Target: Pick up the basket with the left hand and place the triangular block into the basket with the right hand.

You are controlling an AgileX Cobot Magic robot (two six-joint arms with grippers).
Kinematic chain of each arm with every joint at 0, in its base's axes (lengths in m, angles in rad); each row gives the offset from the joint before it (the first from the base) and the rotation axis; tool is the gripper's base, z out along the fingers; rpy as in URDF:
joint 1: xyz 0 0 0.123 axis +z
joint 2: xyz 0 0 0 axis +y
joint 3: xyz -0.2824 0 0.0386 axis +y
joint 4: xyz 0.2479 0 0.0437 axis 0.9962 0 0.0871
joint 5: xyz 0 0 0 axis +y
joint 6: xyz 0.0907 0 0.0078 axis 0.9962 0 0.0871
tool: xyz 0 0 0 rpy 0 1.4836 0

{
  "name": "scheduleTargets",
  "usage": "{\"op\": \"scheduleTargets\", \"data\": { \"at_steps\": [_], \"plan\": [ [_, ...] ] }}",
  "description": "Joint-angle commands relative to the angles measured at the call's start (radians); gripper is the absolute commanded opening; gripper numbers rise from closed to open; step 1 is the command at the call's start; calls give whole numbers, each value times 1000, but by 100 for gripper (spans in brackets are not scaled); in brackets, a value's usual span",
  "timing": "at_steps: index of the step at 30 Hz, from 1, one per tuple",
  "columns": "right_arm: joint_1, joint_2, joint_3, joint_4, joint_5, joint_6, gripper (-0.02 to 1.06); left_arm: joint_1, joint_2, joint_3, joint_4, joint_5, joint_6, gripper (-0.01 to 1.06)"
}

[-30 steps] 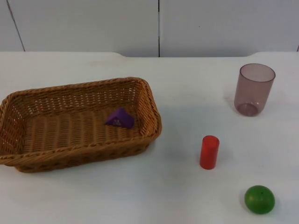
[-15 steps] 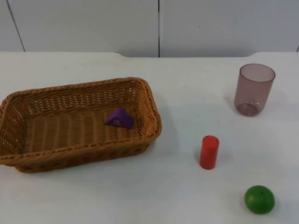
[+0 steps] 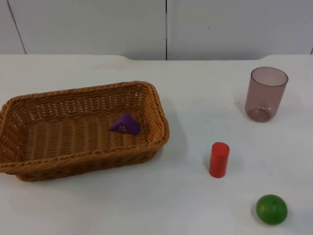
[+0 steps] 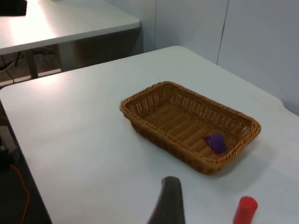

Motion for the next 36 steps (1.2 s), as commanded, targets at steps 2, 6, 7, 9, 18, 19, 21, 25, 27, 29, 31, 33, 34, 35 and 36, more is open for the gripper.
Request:
{"op": "scheduleTargets", "data": {
  "at_steps": [2,6,7,9,18,19,21,25,27,29,31,33,34,35,36],
  "plan": [
    [4,-81,5,0,88,6,66,-3,-5,38,82,39,-62,92],
    [4,-152,6,-6,165,49,66,-3,-5,43,111,49,-91,92],
    [4,-176,6,-6,200,56,66,-3,-5,43,113,51,-91,92],
    [4,-215,7,-19,264,68,66,-3,-5,48,129,71,-86,92],
    [6,-226,52,-105,388,168,66,-3,-5,67,159,94,-76,92],
    [6,-226,65,-105,363,180,66,-3,-5,67,159,94,-76,92],
    [6,-226,63,-105,364,180,66,-3,-5,67,159,94,-76,92],
    [6,-226,63,-107,364,180,66,-3,-5,67,159,94,-76,92],
    [6,-226,63,-102,364,172,66,-3,-5,67,159,94,-76,92],
    [6,-226,63,-97,364,164,66,-3,-5,67,159,94,-76,92],
    [6,-226,63,-71,364,122,67,-3,-5,67,157,94,-76,92],
    [6,-226,63,-50,364,96,74,-3,-5,67,157,94,-76,93],
    [6,-226,63,-50,364,96,74,-3,-5,67,157,94,-76,93],
    [6,-226,63,-50,364,96,81,-3,-5,67,157,94,-76,97],
    [6,-226,63,-50,364,96,90,-3,-5,67,157,94,-76,103]
  ]
}}
